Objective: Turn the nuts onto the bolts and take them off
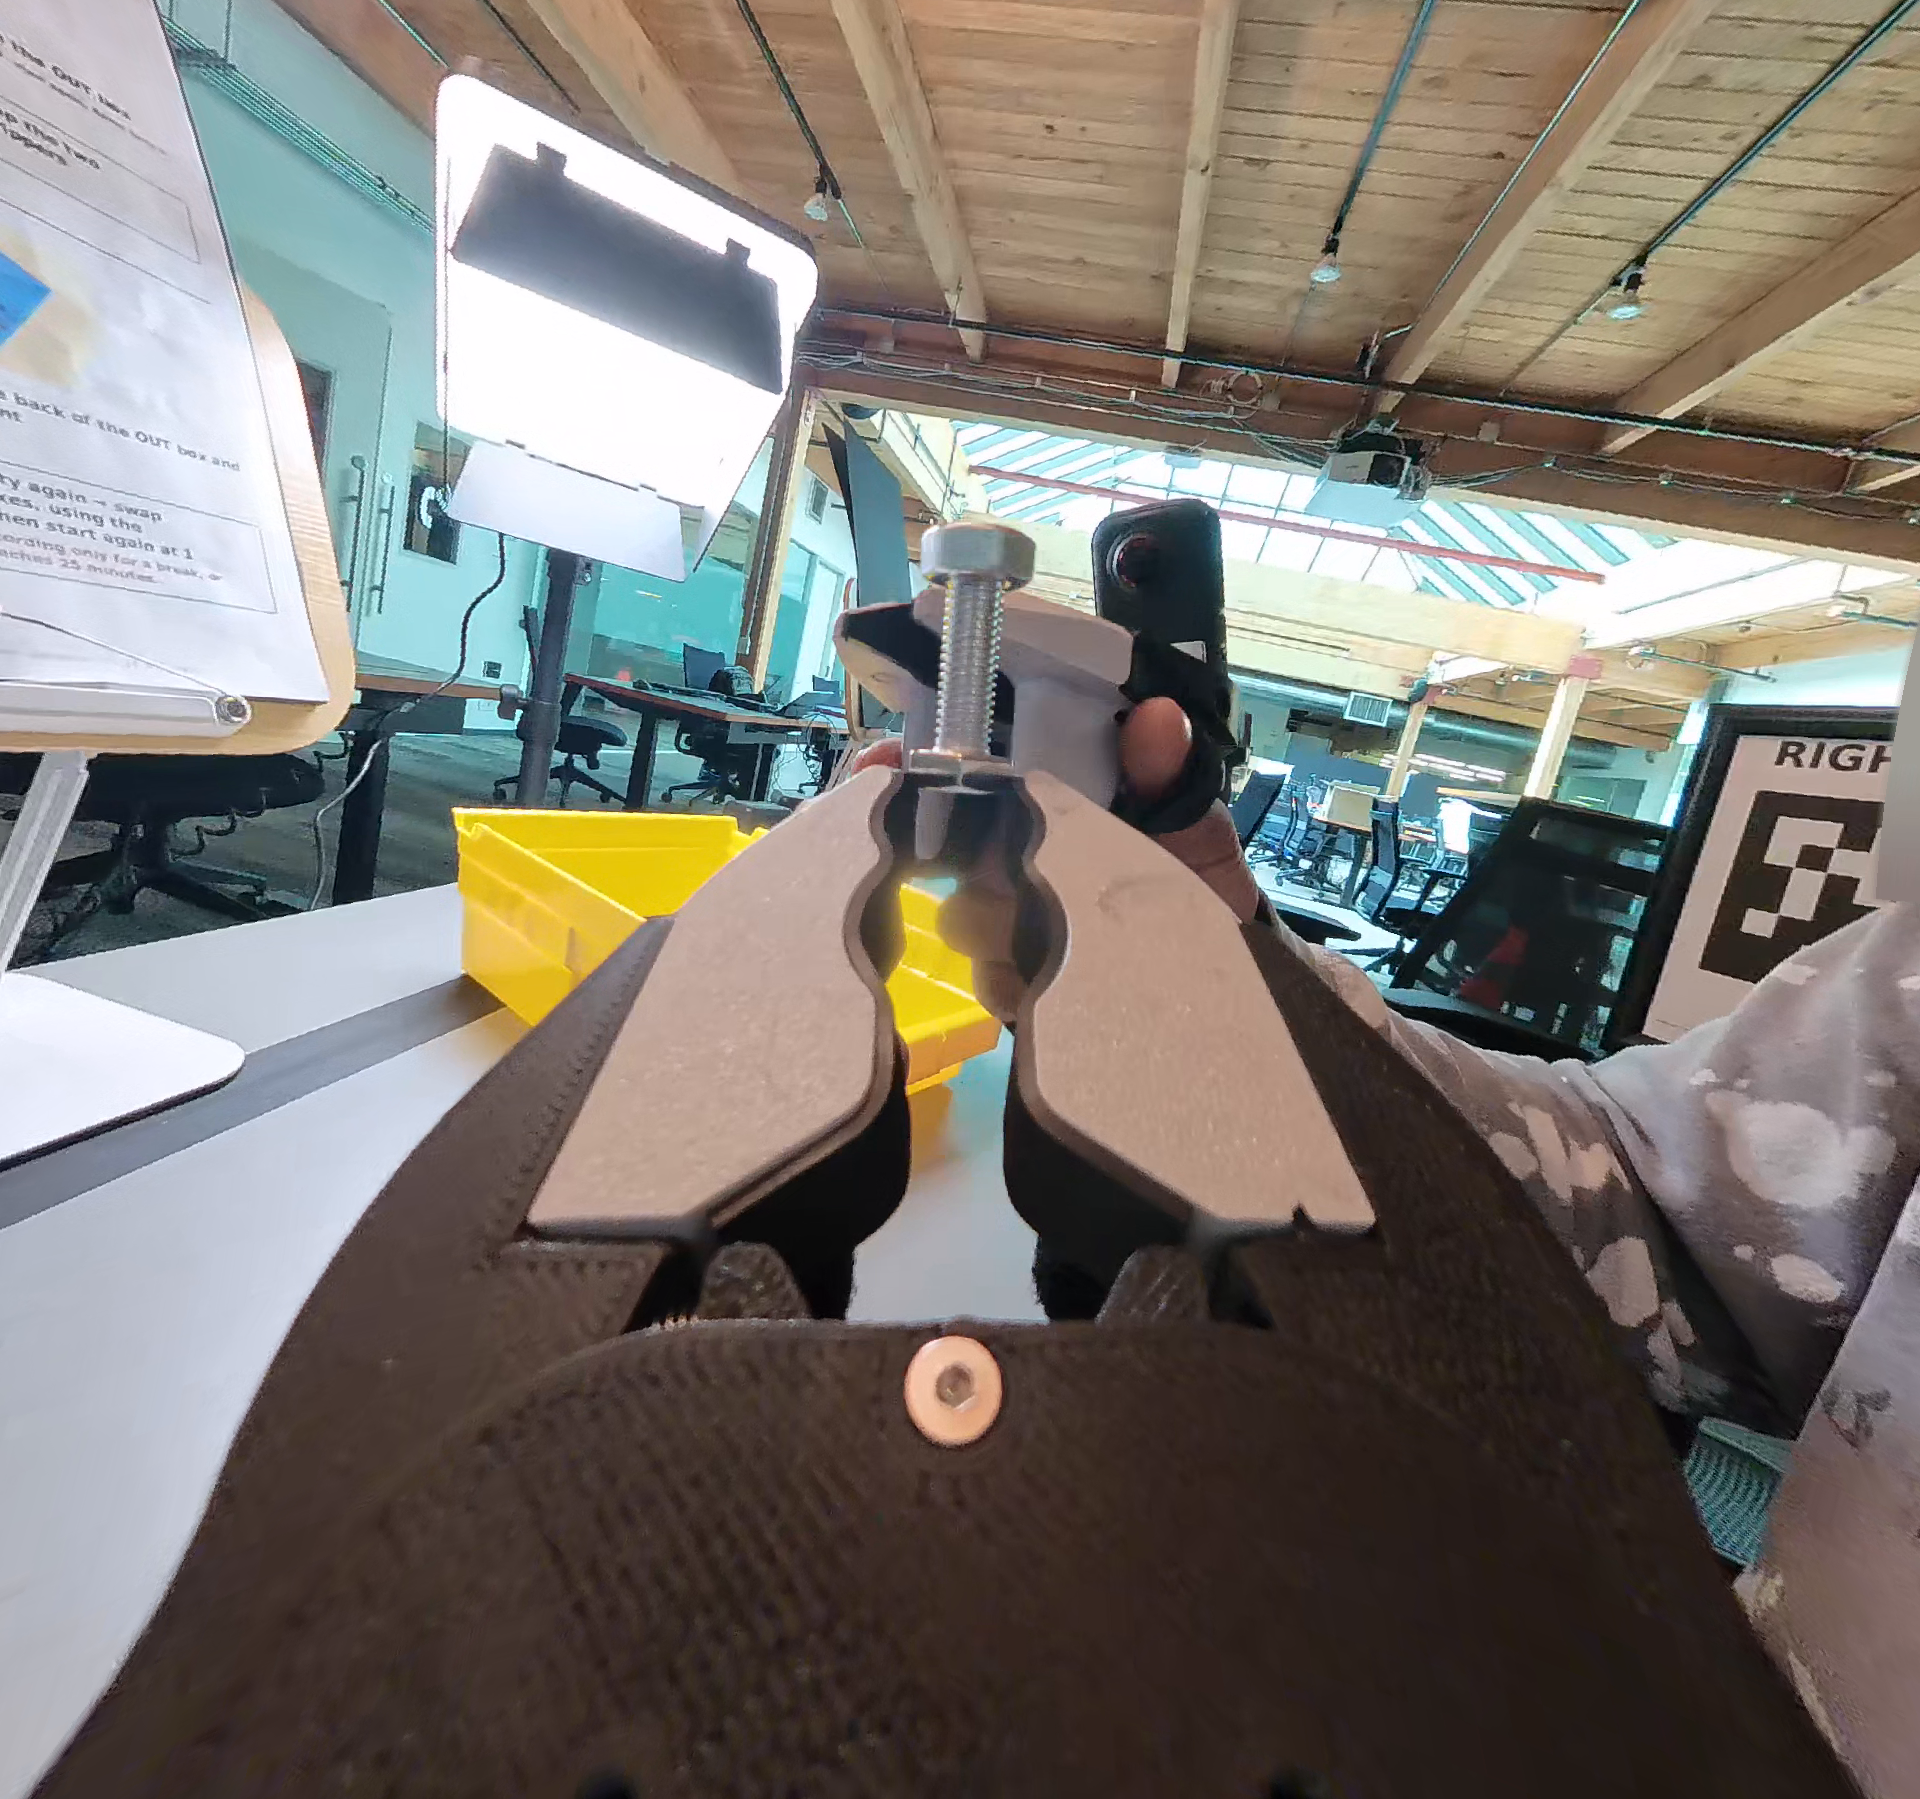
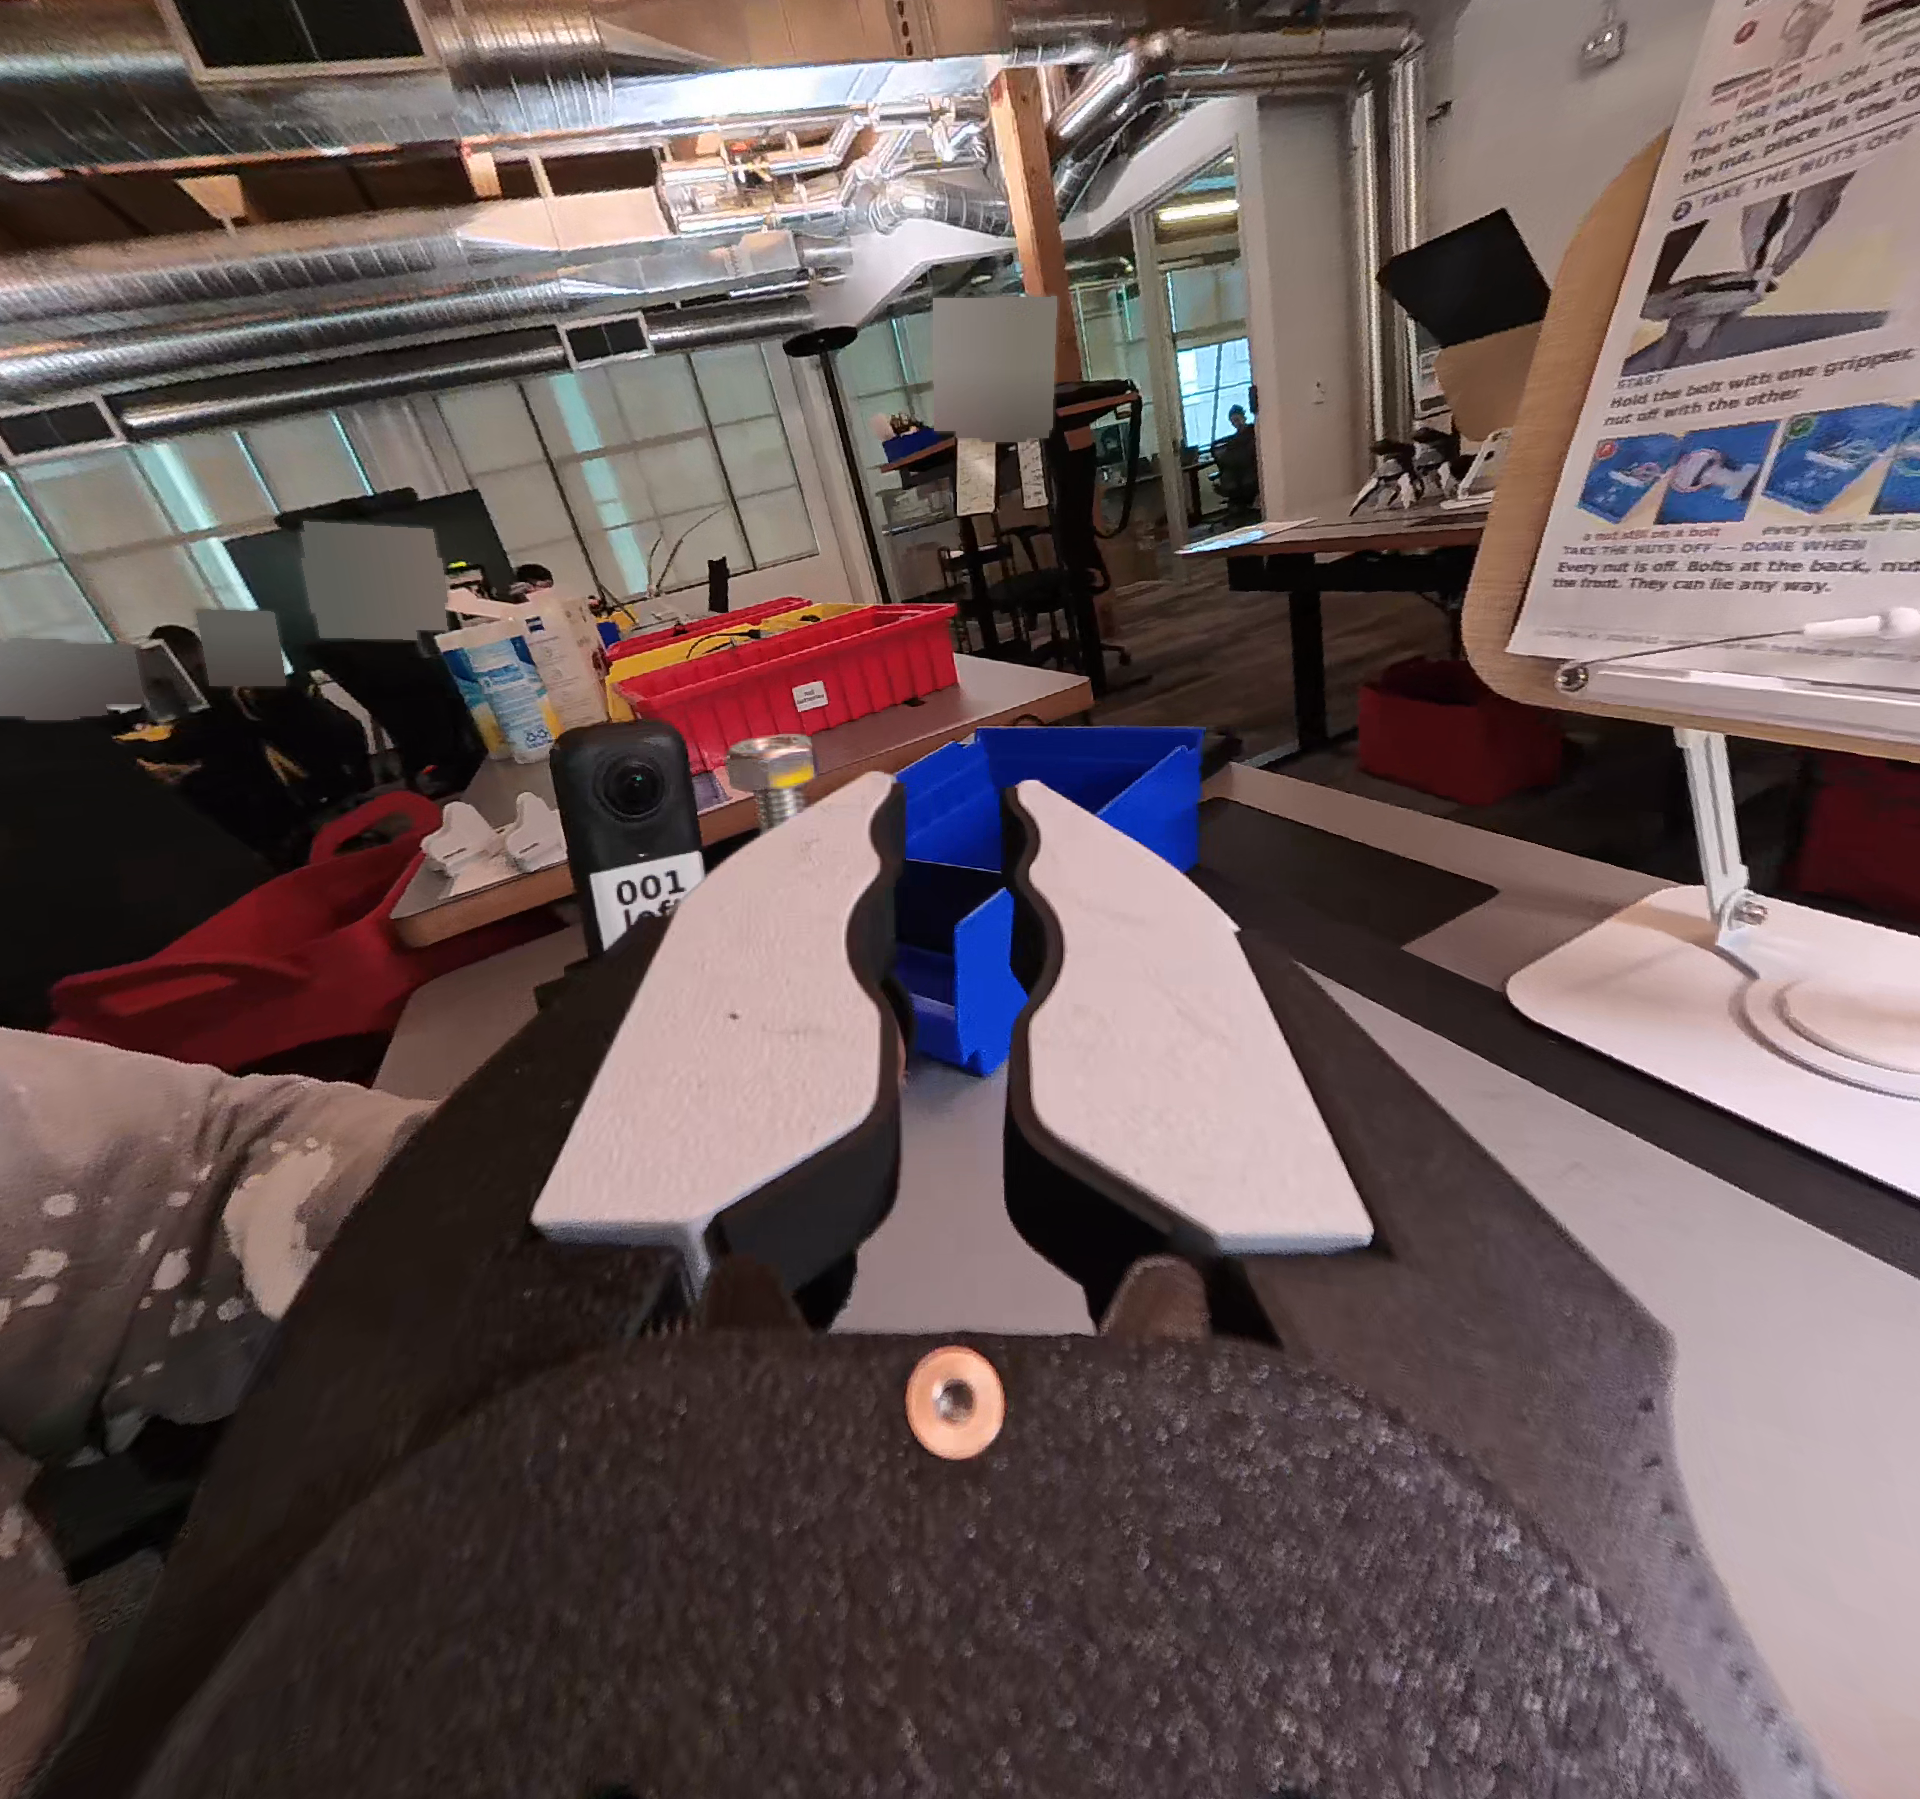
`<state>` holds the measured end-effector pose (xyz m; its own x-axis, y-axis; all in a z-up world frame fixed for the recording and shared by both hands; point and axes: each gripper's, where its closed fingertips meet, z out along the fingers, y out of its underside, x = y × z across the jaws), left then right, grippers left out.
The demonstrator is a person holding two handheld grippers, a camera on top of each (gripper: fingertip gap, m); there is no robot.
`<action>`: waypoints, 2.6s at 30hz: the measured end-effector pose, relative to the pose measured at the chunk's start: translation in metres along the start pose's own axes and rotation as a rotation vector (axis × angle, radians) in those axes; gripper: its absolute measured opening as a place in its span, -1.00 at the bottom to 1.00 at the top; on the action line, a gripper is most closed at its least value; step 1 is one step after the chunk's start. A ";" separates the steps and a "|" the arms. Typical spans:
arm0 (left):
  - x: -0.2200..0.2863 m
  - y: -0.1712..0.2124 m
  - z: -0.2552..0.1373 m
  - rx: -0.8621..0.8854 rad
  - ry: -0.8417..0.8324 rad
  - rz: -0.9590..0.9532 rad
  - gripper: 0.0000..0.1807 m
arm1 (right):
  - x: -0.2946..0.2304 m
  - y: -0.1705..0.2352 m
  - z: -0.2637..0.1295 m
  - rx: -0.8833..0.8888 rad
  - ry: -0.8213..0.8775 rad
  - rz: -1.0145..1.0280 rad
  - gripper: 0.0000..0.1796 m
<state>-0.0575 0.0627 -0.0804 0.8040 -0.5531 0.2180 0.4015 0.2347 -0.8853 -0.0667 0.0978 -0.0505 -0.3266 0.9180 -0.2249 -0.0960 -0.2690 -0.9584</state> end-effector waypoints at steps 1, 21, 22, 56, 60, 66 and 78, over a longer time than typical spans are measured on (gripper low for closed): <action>0.000 0.001 0.000 0.000 -0.001 -0.004 -0.81 | -0.003 -0.002 0.000 0.002 -0.015 -0.003 -0.78; 0.004 0.011 0.003 -0.038 0.024 0.002 -0.81 | -0.038 0.011 0.012 -0.048 -0.142 -0.054 -0.77; 0.005 0.012 0.004 -0.040 0.033 0.000 -0.81 | -0.037 0.010 0.011 -0.042 -0.144 -0.053 -0.79; -0.027 0.046 -0.006 -0.210 -0.013 -0.047 -0.80 | 0.267 0.129 -0.220 -1.322 0.895 -0.172 -0.62; -0.030 0.050 -0.006 -0.237 -0.026 -0.045 -0.80 | 0.254 0.091 -0.199 -1.093 0.911 -0.241 -0.54; -0.038 0.072 -0.007 -0.380 -0.074 -0.037 -0.81 | 0.138 0.025 -0.098 -0.672 0.364 -0.489 -0.64; -0.033 0.143 -0.019 -0.817 -0.110 -0.135 -0.80 | 0.038 0.132 -0.059 -1.011 -0.132 -1.231 -0.65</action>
<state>-0.0355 0.0991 -0.2220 0.8271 -0.4437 0.3450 0.0873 -0.5049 -0.8587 -0.0361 0.1147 -0.1957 -0.6048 0.3746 0.7028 0.2658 0.9268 -0.2653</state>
